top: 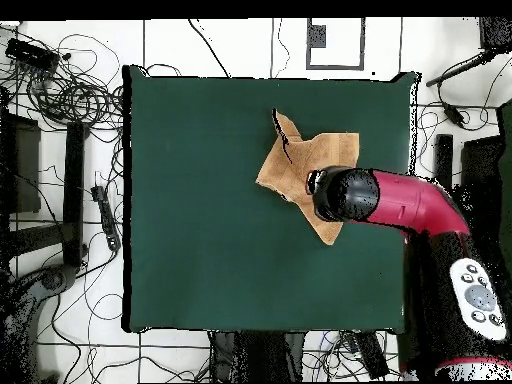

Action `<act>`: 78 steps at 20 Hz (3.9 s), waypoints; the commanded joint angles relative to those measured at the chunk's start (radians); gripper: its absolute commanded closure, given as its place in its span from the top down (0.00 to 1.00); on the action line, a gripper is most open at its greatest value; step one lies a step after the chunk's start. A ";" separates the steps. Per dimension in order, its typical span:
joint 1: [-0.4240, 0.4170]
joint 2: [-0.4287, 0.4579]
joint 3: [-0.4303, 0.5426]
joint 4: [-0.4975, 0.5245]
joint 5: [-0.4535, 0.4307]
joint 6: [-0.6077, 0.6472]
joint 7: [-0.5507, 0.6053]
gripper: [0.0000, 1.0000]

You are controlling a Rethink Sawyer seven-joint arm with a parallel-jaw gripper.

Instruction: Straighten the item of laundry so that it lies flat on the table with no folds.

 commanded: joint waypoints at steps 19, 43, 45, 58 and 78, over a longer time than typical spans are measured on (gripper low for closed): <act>-0.017 0.064 0.106 0.111 0.009 -0.050 0.000 0.00; -0.006 0.206 0.101 -0.003 -0.053 -0.054 -0.040 0.00; -0.003 0.205 0.097 -0.001 -0.051 -0.051 -0.035 0.00; 0.009 0.194 0.092 -0.002 -0.045 -0.023 -0.036 0.00; 0.109 0.410 0.054 -0.199 -0.054 -0.131 0.058 0.00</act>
